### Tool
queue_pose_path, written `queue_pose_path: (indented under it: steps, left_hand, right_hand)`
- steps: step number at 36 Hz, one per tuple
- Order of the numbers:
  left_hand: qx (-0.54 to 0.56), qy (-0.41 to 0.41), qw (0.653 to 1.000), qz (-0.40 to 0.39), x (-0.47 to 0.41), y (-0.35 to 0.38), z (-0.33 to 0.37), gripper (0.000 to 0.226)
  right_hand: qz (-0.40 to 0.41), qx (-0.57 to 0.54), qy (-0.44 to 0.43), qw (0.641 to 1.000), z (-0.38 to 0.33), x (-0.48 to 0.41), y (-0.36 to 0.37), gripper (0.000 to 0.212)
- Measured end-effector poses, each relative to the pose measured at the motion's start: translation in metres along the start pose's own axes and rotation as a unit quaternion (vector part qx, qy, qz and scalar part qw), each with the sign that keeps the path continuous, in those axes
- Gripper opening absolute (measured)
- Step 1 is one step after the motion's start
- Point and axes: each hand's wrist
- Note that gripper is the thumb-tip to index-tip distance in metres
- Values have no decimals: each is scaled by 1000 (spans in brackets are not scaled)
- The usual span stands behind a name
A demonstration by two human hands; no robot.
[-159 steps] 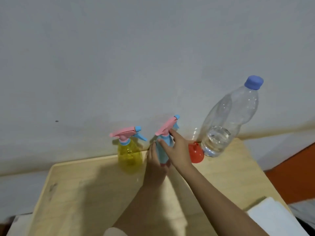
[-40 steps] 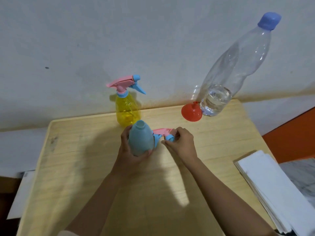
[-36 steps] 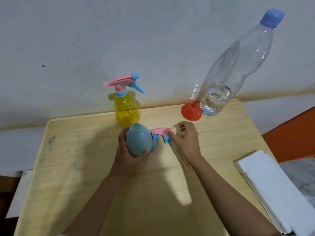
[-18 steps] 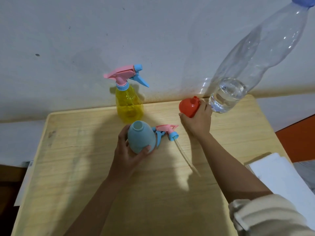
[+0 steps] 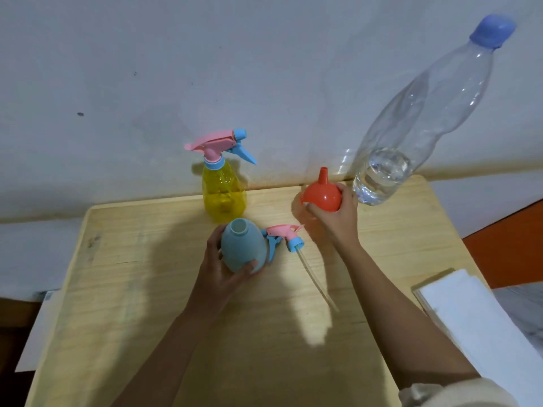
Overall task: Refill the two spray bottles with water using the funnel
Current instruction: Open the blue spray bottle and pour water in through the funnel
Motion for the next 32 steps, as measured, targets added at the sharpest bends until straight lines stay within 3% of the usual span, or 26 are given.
queue_pose_path:
  steps: [15, 32]
  left_hand:
    - [5, 4, 1000, -16, 0, -5, 3, 77]
    - [33, -30, 998, -47, -3, -7, 7, 81]
  right_hand:
    - [-7, -41, -58, 997, -67, 46, -34, 73]
    - [-115, 56, -137, 982, -94, 84, -34, 65]
Point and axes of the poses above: each hand's wrist, its own x-axis away from the middle knuckle, its own y-axis out of the palm, z = x × y, and after that the axes turned 6 degrees about x, right-handed
